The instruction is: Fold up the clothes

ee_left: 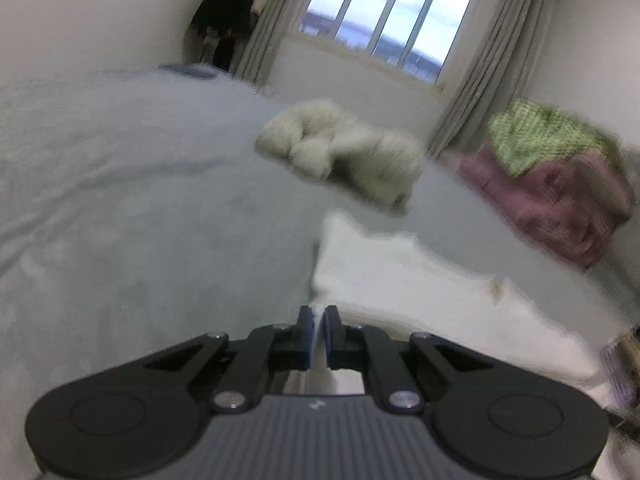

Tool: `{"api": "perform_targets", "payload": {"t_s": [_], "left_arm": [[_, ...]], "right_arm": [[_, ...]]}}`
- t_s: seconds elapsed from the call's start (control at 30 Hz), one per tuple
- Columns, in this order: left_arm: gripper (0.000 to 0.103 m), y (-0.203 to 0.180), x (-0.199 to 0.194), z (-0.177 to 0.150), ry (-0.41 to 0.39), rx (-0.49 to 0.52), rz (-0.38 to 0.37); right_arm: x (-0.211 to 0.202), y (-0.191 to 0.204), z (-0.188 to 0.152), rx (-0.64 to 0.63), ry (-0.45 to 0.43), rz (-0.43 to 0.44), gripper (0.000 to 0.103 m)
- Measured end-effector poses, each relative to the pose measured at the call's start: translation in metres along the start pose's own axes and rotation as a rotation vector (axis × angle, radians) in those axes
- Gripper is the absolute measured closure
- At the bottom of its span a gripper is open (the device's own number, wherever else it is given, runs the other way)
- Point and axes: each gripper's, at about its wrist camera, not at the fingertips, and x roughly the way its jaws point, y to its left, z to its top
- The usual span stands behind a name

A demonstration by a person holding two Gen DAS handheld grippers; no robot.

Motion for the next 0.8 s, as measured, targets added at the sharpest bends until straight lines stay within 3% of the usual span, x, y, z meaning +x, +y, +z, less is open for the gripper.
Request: {"api": "perform_targets", "payload": {"t_s": [0.1,0.17,0.27,0.3,0.37,0.47,0.57,0.73,0.8], "left_arm": [[0.092,-0.001,0.000,-0.002,0.009,0.011,0.020],[0.081,-0.002,-0.004,0.001,0.014,-0.002,0.040],[0.067,-0.005,-0.014,0.004,0.006,-0.025,0.061],[0.064,-0.009,-0.021,0.006,-0.015,-0.023,0.051],[0.049,-0.019,-0.025,0.003,-0.012,0.021,0.016],[0.037,-0.034,-0.032,-0.001,-0.008,0.087,-0.036],[0.035,-0.050,-0.039,-0.006,-0.003,0.153,-0.089],[0.033,-0.077,-0.038,-0.028,0.100,0.339,-0.198],[0.033,-0.083,-0.035,-0.038,0.136,0.403,-0.191]], "right_arm": [[0.001,-0.003,0.001,0.021,0.019,0.008,0.096],[-0.002,0.000,0.001,0.012,0.013,0.015,0.084],[-0.011,0.009,0.002,-0.025,-0.010,0.026,0.075],[-0.013,0.012,0.003,-0.037,-0.018,0.029,0.071],[-0.019,0.018,0.003,-0.062,-0.034,0.036,0.056],[-0.027,0.028,0.005,-0.100,-0.057,0.046,0.054],[-0.030,0.043,-0.001,-0.162,-0.039,0.088,0.053],[-0.030,0.067,-0.018,-0.266,0.048,0.182,0.053],[-0.029,0.072,-0.025,-0.302,0.080,0.191,0.052]]}}
